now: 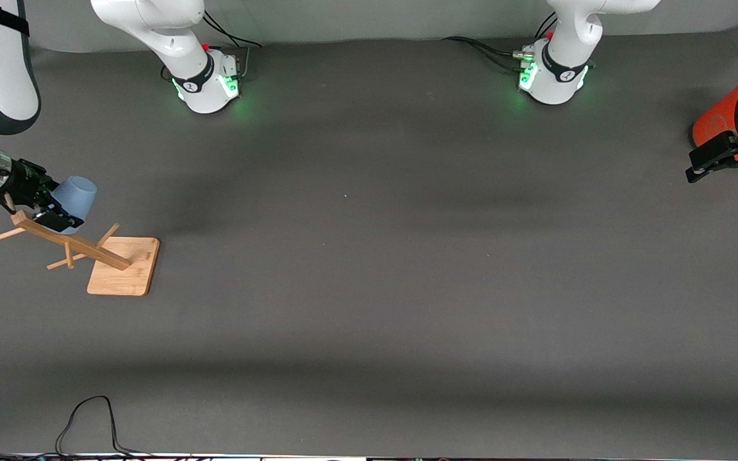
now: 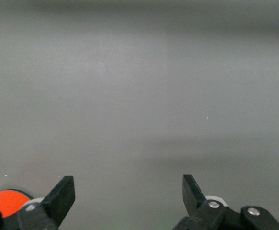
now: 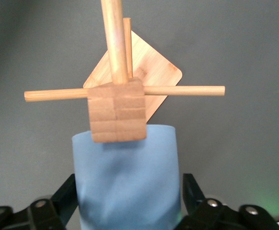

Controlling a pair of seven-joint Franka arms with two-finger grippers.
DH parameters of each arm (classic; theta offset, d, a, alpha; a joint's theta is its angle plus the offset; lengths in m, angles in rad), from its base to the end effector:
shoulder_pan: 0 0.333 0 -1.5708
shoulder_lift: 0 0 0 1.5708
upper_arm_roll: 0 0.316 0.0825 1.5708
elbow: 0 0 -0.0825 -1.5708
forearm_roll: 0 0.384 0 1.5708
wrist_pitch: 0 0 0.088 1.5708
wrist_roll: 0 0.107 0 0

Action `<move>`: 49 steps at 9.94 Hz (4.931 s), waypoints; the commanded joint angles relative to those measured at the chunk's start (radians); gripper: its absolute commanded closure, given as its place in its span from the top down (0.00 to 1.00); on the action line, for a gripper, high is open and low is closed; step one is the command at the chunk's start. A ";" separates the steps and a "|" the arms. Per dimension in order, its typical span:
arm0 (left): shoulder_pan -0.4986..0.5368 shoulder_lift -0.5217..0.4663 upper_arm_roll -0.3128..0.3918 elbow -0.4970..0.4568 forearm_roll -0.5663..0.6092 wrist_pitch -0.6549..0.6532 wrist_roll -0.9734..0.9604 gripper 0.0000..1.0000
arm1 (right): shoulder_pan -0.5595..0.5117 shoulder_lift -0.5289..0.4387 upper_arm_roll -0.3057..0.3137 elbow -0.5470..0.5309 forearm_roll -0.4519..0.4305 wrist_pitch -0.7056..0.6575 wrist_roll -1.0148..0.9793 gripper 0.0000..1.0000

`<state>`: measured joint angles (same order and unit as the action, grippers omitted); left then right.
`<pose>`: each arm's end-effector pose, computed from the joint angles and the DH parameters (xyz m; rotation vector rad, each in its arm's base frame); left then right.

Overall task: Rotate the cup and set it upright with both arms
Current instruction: 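Lift the blue cup off the wooden peg with the right gripper, then carry the blue cup to the middle of the table with the right gripper, then lay the blue cup on its side and open the right gripper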

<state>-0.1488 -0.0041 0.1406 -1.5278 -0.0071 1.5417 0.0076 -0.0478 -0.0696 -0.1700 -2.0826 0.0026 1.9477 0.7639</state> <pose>0.5508 -0.0051 0.6444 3.1337 -0.0252 0.0281 0.5111 -0.1141 0.4512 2.7651 -1.4783 -0.1061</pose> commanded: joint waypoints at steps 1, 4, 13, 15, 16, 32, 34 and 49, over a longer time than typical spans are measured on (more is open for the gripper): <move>-0.012 0.004 -0.021 0.031 0.016 -0.011 -0.001 1.00 | 0.009 -0.033 -0.006 -0.030 -0.001 0.019 -0.003 0.62; -0.011 0.007 -0.019 0.034 0.016 -0.005 0.002 1.00 | 0.009 -0.036 -0.006 -0.027 -0.001 0.014 -0.005 0.53; -0.006 0.007 -0.019 0.031 0.015 -0.005 -0.001 1.00 | 0.199 -0.200 0.003 -0.028 0.000 -0.142 0.204 0.47; -0.008 0.007 -0.019 0.031 0.015 -0.005 -0.001 1.00 | 0.319 -0.232 0.004 -0.027 -0.001 -0.174 0.355 0.47; -0.006 0.007 -0.019 0.031 0.015 -0.006 -0.001 1.00 | 0.386 -0.236 0.006 -0.025 0.000 -0.177 0.450 0.47; 0.009 0.027 -0.015 0.026 0.019 0.006 -0.001 1.00 | 1.085 0.867 0.004 0.807 0.057 0.034 1.885 0.41; 0.012 0.030 -0.015 0.021 0.029 -0.012 -0.014 1.00 | 1.114 0.957 0.006 0.858 0.030 0.039 1.966 0.41; -0.021 0.032 -0.027 -0.045 -0.020 -0.029 -0.087 1.00 | 1.116 0.966 -0.002 0.865 0.017 0.065 1.967 1.00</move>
<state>-0.1570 0.0392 0.1086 -1.5608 -0.0115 1.5290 -0.0612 1.0637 0.9410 -0.1667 -1.2194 0.0446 2.0431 2.7111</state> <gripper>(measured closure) 0.000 0.000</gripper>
